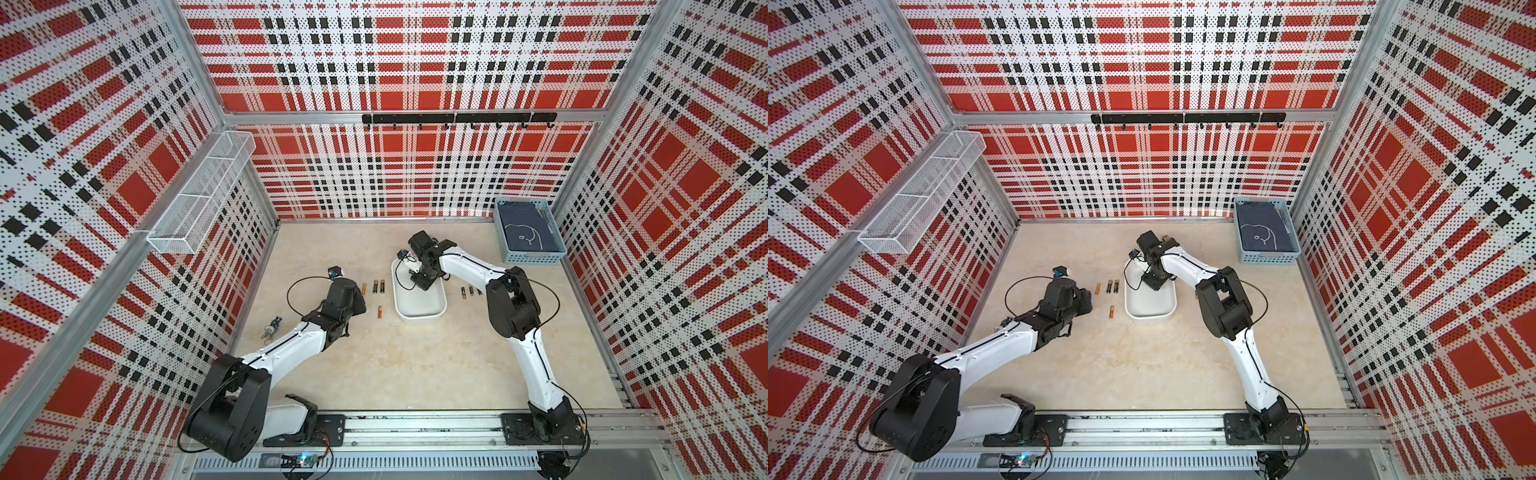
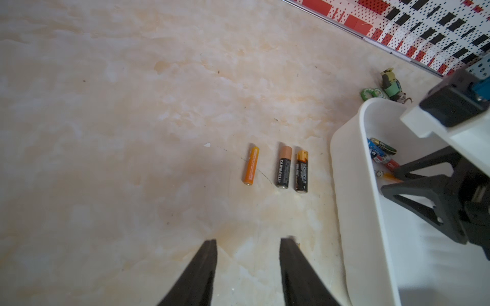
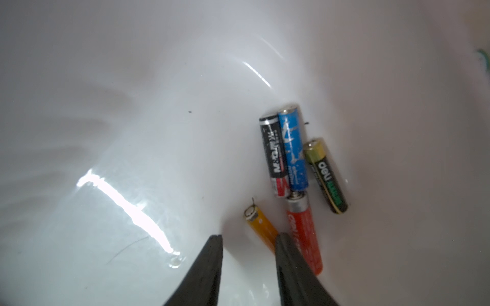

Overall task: Take the batteries out of the storage box
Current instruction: Pick up the battery from the storage box.

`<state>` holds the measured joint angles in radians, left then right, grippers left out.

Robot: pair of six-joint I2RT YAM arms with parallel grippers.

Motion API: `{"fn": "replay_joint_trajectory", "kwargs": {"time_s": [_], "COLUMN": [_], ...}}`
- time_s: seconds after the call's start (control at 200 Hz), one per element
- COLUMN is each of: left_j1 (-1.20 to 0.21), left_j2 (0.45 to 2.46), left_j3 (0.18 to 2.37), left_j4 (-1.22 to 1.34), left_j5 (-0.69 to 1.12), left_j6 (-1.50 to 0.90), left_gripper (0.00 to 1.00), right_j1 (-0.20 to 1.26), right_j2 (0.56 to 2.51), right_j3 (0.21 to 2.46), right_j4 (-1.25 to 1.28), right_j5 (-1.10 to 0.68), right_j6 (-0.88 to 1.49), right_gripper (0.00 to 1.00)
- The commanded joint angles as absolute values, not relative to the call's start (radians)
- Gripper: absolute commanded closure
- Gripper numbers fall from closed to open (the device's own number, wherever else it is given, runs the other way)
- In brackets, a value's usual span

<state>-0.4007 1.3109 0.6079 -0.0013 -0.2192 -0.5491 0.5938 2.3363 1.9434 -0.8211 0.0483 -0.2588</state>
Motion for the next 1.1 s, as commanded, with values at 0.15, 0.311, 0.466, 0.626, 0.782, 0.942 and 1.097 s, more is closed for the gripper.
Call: {"fn": "replay_joint_trajectory", "kwargs": {"time_s": [0.15,0.311,0.466,0.626,0.782,0.942,1.097], "left_j1": [-0.513,-0.607,-0.618,-0.618,-0.616,-0.579,-0.563], "left_j2": [1.401,1.479,1.510,1.473,1.419,1.437,1.492], "left_j3": [0.673,0.732,0.765,0.764,0.754,0.785,0.834], "left_j4": [0.088,0.095,0.086,0.072,0.062,0.054,0.042], "left_j5": [-0.253,-0.307,-0.308,-0.350,-0.396,-0.313,-0.270], "left_j6": [-0.598,-0.610,-0.616,-0.612,-0.618,-0.609,-0.587], "left_gripper": [0.55,0.56,0.56,0.56,0.56,0.56,0.57], "right_j1": [0.591,0.590,0.590,0.589,0.589,0.579,0.547], "right_j2": [2.387,2.379,2.351,2.314,2.257,2.196,2.132], "right_j3": [1.951,1.932,1.917,1.913,1.939,1.970,1.949], "right_j4": [-0.815,-0.806,-0.804,-0.803,-0.798,-0.805,-0.799], "right_j5": [0.023,-0.014,-0.037,-0.056,-0.085,-0.102,-0.110], "right_j6": [-0.248,-0.215,-0.170,-0.123,-0.048,0.042,0.107], "right_gripper": [0.65,0.72,0.87,0.96,0.99,1.00,1.00]}}
